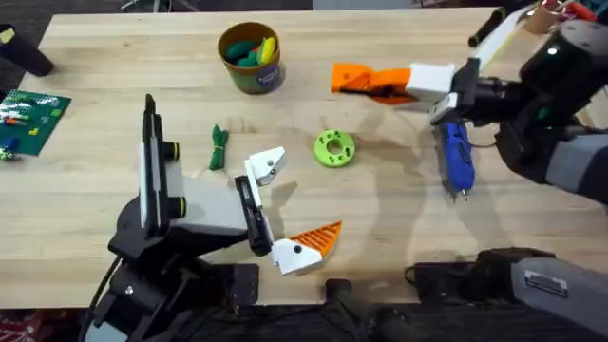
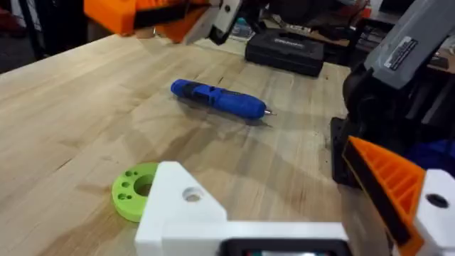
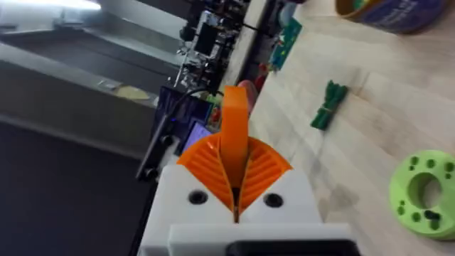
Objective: Pick up the gripper from the table and insert it into the empty holder that is missing its gripper. Then pick up a screw, insert it into the mounting hole, and use the screwdriver to tighten it. Finally, clean up the table by picking up the vegetable and placing it into the bucket.
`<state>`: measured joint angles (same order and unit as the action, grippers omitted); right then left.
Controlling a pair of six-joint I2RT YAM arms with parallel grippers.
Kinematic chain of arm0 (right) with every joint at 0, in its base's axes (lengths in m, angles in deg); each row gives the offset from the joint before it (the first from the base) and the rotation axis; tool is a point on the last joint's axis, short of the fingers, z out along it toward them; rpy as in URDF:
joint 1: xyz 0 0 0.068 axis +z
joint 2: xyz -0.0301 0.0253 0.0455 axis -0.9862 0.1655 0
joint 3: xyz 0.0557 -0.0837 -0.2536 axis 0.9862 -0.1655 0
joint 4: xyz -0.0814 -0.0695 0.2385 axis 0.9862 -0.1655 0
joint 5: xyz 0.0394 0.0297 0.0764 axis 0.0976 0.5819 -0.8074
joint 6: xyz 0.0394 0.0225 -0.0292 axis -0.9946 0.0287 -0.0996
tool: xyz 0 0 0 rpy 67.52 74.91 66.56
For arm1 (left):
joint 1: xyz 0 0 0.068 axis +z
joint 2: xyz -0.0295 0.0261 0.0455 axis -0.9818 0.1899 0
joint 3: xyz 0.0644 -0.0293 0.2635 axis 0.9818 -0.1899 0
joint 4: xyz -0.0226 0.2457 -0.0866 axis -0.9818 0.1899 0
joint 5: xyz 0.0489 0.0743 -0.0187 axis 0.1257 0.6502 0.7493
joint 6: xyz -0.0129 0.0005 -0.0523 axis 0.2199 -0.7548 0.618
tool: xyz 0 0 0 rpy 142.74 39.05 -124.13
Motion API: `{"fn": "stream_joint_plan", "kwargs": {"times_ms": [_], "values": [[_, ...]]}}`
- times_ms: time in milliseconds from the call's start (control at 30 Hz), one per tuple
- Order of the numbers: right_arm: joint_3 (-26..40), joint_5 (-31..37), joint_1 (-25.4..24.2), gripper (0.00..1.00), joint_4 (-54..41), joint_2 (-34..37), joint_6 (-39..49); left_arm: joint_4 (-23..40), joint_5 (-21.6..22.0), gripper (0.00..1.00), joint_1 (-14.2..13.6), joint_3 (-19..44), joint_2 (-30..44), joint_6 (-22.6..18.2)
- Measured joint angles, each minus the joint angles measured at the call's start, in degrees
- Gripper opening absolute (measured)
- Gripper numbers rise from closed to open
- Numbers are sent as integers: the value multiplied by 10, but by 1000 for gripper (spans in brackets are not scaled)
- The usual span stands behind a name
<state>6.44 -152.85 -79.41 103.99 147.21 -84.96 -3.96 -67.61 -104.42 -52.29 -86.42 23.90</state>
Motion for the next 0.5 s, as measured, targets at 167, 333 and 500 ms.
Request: {"fn": "stream_joint_plan", "kwargs": {"times_ms": [167,333,500], "values": [[0,-37,3,16,111,11,-92,0,0,986,0,0,0,0],[0,-64,18,16,45,12,-120,0,0,986,0,0,0,0],[0,-87,21,16,-26,16,-118,0,0,986,0,0,0,0]]}}
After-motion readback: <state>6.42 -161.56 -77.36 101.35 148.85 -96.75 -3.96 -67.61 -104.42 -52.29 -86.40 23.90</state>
